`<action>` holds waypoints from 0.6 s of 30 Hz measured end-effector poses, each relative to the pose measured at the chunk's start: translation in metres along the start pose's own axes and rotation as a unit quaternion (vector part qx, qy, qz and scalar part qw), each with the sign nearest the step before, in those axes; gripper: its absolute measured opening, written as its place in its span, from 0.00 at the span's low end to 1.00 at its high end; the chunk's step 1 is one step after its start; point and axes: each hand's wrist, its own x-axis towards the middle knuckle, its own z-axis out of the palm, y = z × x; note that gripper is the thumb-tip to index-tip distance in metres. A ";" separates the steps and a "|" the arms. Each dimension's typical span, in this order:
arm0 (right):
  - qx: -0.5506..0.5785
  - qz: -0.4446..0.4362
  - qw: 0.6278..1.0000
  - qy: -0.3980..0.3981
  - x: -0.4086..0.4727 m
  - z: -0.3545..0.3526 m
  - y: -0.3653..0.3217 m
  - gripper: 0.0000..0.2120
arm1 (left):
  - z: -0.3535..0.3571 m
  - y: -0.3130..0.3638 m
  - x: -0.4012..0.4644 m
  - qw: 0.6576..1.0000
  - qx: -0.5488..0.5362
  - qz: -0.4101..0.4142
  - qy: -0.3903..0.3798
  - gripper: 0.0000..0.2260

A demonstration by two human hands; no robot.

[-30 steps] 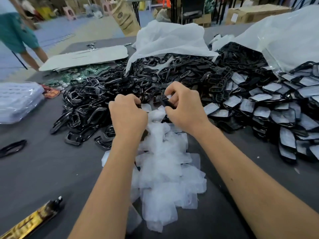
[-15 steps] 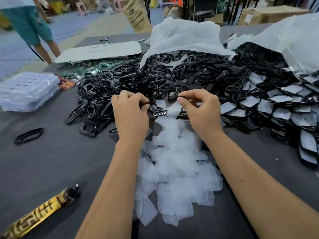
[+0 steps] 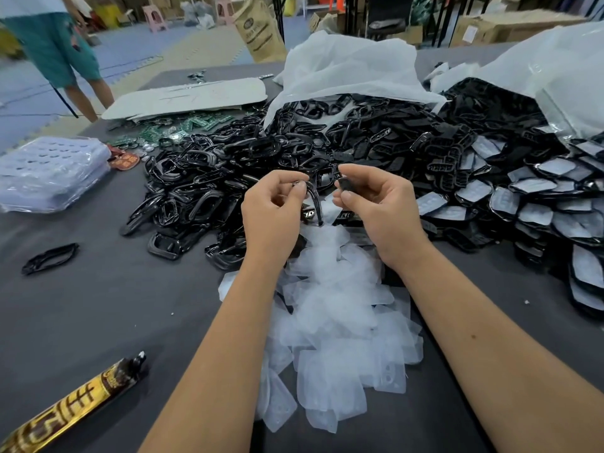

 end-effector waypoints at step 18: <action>-0.022 -0.016 1.000 0.014 -0.001 0.002 0.002 0.12 | 0.002 -0.001 0.002 0.996 -0.065 -0.047 -0.027 0.10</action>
